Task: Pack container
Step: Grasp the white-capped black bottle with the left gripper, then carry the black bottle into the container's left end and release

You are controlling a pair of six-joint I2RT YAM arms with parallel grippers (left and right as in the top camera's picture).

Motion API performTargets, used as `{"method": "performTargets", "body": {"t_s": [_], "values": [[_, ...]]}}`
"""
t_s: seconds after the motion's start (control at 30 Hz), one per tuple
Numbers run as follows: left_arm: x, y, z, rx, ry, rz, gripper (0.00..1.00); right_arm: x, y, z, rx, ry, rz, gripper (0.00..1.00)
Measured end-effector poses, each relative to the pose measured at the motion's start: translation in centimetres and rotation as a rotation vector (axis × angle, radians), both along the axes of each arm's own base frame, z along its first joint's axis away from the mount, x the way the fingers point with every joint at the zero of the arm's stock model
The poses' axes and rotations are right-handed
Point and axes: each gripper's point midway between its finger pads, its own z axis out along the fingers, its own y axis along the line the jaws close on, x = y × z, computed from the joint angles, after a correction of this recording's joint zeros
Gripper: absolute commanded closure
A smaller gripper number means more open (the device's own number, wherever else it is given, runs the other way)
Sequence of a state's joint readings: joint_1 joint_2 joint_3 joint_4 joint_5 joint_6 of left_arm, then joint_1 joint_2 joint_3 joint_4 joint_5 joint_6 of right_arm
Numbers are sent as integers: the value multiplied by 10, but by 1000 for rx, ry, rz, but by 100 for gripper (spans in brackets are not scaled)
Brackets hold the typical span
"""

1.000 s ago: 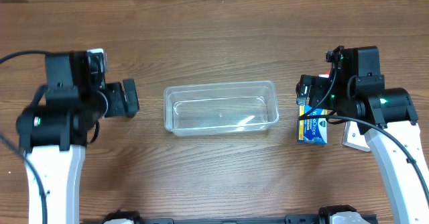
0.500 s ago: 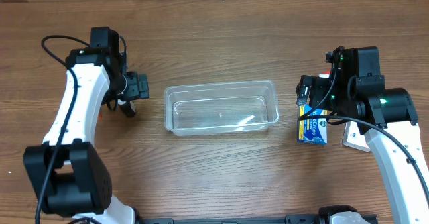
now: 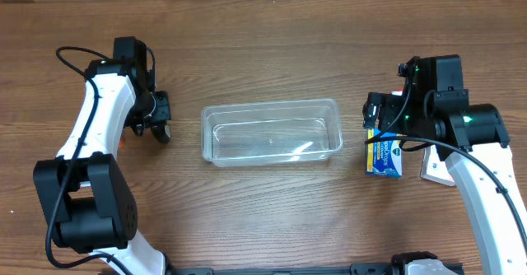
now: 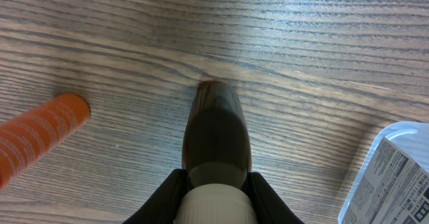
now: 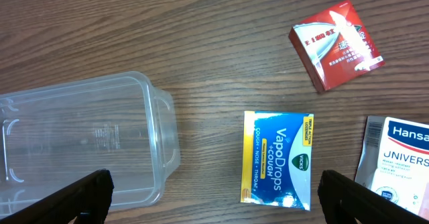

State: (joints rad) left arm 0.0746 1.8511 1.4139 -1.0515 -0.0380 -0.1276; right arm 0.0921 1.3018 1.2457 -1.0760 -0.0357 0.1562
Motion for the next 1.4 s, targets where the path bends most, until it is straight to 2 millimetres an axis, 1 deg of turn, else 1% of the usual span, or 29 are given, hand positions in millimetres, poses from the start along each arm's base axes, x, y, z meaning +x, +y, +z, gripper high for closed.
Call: {"method": "performTargets", "body": {"t_s": [0.03,0.13,0.2,0.23,0.27,0.3,0.33,0.37,0.4,0.43,0.5,0.53,0.57,0.6,0.67,0.73,0.77,0.8,0.87,0.93,1.03,1.17,1.2,1.23,1.27,1.3,1.33,1.37,1.4], "values": [[0,0,0,0,0,0,96,0,0,0,0,0,0,0],[0,0,1,0,1,0,96,0,0,0,0,0,0,0],[-4,0,5,-2,20,1,96,0,0,0,0,0,0,0],[-6,-1,15,-3,37,0,96,0,0,0,0,-1,0,0],[-3,-2,27,-2,27,-4,96,0,0,0,0,0,0,0],[1,-8,47,-1,10,-18,96,0,0,0,-2,-1,0,0],[4,-16,59,1,-11,-35,96,0,0,0,-2,0,-1,0],[4,-31,80,-1,-45,-65,96,0,0,0,-2,-1,-1,0],[4,-52,103,-10,-106,-111,96,0,0,0,-1,-2,-1,0],[-2,-74,125,-33,-163,-150,96,0,0,0,-2,-1,-1,0],[-21,-103,146,-69,-190,-191,96,0,0,0,-2,0,-1,0],[-31,-120,152,-89,-190,-217,96,0,0,0,-2,1,-1,0],[-36,-134,152,-103,-187,-233,96,0,0,0,-2,2,-1,0],[-38,-145,149,-115,-175,-240,96,0,0,0,-2,2,-1,0],[-40,-155,135,-124,-149,-219,96,-1,0,-1,-2,4,-1,0],[-39,-157,116,-124,-128,-189,96,-2,0,-1,-2,8,0,0],[-35,-157,102,-125,-132,-171,96,-2,-1,-1,-3,9,-1,0],[-33,-156,85,-115,-122,-150,96,-2,0,-1,-2,9,0,0],[-30,-154,70,-97,-126,-135,96,-2,-1,-1,-3,11,-1,0],[-22,-151,63,-74,-158,-122,96,-2,0,-1,-2,11,-1,0],[-20,-148,56,-52,-153,-118,96,-2,0,-1,-1,12,0,0],[-17,-148,32,-29,-95,-118,96,-2,0,-1,0,12,2,0],[-17,-148,23,-21,-71,-118,96,-2,0,-1,1,12,1,0],[-18,-148,17,-16,-55,-118,94,-2,0,-1,0,12,1,0],[-18,-148,14,-14,-45,-118,80,-2,0,-1,0,11,1,0],[-18,-148,11,-11,-37,-118,65,-2,0,-1,0,12,1,0],[-18,-147,8,-8,-28,-118,46,-2,0,-1,0,12,1,0],[-17,-148,6,-6,-27,-126,32,-2,0,-1,0,12,1,0],[-17,-147,6,-6,-30,-123,27,-2,0,-1,1,12,1,0]]}}
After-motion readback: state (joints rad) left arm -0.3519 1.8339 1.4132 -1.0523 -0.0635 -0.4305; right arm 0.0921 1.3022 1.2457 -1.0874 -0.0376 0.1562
